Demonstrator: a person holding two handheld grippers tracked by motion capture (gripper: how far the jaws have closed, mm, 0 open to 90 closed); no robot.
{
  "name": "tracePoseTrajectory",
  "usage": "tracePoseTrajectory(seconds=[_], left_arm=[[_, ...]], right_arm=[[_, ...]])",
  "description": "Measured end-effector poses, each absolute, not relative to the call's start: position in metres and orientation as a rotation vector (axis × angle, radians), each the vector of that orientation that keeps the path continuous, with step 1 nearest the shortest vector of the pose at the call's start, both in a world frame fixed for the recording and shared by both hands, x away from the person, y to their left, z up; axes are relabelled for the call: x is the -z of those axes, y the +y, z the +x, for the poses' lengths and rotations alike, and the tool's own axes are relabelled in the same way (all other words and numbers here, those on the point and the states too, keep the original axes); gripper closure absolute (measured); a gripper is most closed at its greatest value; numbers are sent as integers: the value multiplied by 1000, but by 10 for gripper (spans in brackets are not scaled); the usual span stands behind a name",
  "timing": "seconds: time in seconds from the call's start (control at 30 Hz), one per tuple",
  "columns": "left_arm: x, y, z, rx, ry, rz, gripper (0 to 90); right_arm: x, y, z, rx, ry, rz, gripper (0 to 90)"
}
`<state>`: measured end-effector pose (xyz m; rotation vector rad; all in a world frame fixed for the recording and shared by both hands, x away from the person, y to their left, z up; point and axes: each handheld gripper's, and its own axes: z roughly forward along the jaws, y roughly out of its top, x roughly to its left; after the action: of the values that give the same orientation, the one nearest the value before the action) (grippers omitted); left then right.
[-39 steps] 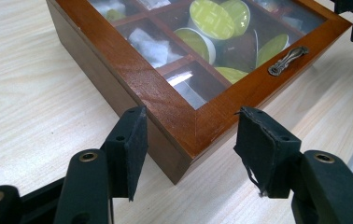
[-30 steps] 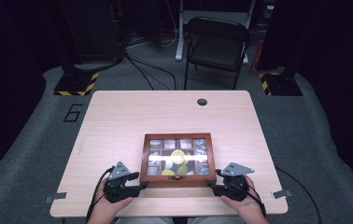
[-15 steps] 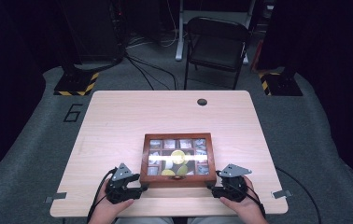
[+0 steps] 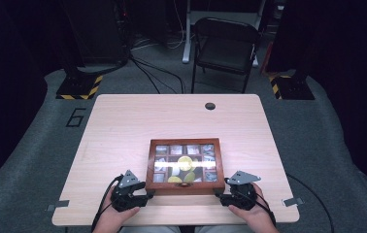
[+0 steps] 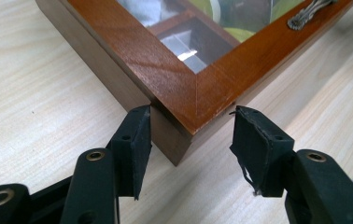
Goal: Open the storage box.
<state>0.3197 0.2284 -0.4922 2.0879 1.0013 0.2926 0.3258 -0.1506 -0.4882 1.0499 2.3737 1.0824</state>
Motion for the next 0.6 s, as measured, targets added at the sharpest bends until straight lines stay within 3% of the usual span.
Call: tracePoseTrajectory(seconds=[0.6], left_arm=[[489, 230, 321, -273, 1004, 2079, 462]], right_arm=[[486, -151, 326, -1092, 2372, 1064, 377]])
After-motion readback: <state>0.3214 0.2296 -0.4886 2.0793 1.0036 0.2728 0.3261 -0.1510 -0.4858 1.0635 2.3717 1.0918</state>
